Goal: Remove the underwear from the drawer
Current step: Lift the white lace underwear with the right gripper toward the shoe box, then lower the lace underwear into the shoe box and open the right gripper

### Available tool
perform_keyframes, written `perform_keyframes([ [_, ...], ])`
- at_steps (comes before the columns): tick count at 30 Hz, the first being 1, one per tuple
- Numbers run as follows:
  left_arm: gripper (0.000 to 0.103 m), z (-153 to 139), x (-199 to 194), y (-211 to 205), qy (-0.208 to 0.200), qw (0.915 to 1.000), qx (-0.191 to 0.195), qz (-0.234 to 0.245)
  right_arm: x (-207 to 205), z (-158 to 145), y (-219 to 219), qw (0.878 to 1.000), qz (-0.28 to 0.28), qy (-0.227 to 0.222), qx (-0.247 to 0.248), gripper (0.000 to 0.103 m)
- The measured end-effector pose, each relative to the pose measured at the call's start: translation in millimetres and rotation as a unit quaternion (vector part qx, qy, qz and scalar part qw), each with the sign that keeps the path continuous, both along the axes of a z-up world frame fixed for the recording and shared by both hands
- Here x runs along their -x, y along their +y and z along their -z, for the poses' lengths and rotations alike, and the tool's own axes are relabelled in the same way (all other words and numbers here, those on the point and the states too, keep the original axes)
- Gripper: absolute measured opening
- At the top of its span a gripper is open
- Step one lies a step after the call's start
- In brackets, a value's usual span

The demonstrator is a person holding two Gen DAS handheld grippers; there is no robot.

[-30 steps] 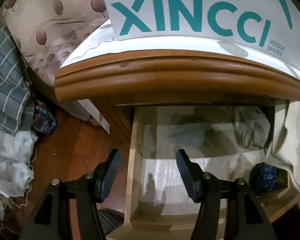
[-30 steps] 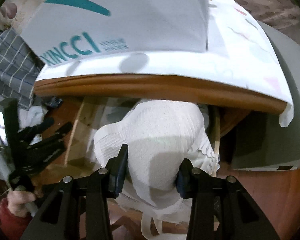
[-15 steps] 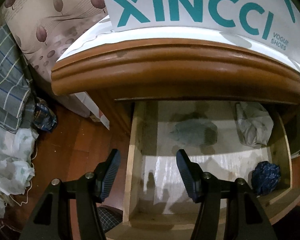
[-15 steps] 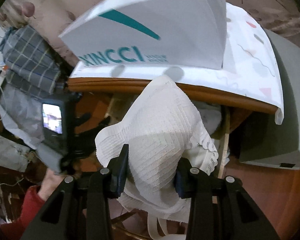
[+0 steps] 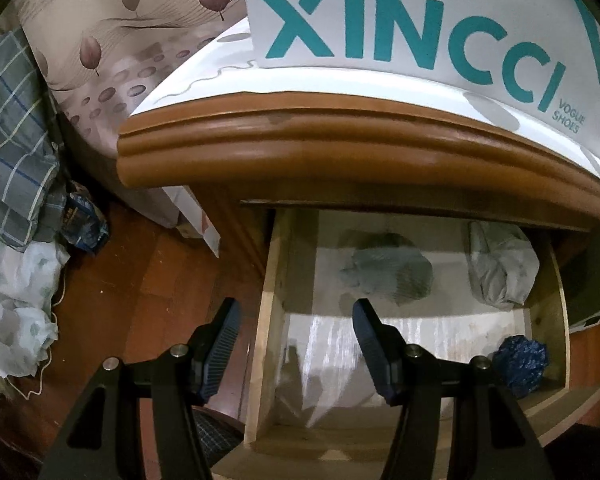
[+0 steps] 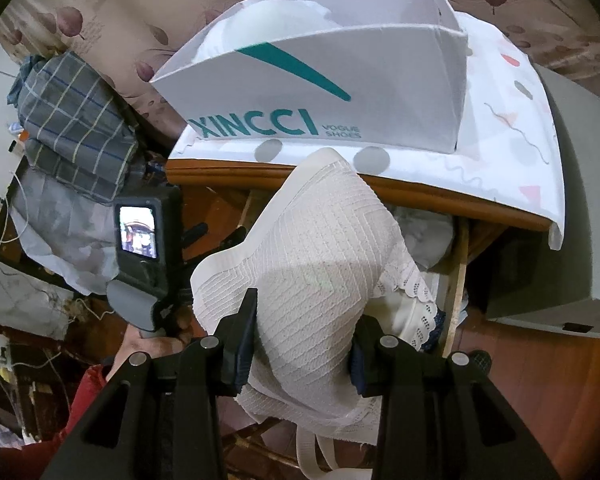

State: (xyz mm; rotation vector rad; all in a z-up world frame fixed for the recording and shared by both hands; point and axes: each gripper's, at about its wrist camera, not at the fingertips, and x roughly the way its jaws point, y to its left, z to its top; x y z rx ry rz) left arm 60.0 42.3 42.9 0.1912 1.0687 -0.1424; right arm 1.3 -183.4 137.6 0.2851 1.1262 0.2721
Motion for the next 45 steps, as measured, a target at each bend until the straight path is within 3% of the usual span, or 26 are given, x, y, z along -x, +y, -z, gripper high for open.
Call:
perform_keyframes([
  [5, 0.06, -1.8, -0.2, 2.0, 0.001, 1.0, 0.003, -0.001, 5.1, -30.9, 6.8, 1.0, -0.011, -0.019, 0.007, 0.036],
  [11, 0.06, -4.0, -1.2, 7.1, 0.003, 0.9999, 0.011, -0.01, 1.1, -88.0, 17.9, 0.997, -0.021, -0.072, 0.023, 0.036],
  [15, 0.06, -6.6, -1.5, 9.4, -0.001, 0.9998, 0.015, -0.013, -14.2, -120.6, 21.9, 0.993, -0.018, -0.113, 0.034, 0.036],
  [22, 0.06, -10.2, -1.6, 12.2, -0.006, 0.9996, 0.022, -0.015, -63.0, -144.3, 21.2, 0.986, 0.003, -0.148, 0.07, 0.036],
  [32, 0.06, -16.1, -0.8, 13.1, -0.016, 0.9994, 0.026, -0.013, -145.8, -137.1, 17.2, 0.977, 0.035, -0.16, 0.137, 0.036],
  [45, 0.06, -18.3, -1.6, 15.3, -0.014, 0.9992, 0.034, -0.013, -219.8, -83.9, 4.4, 0.977, 0.066, -0.109, 0.17, 0.038],
])
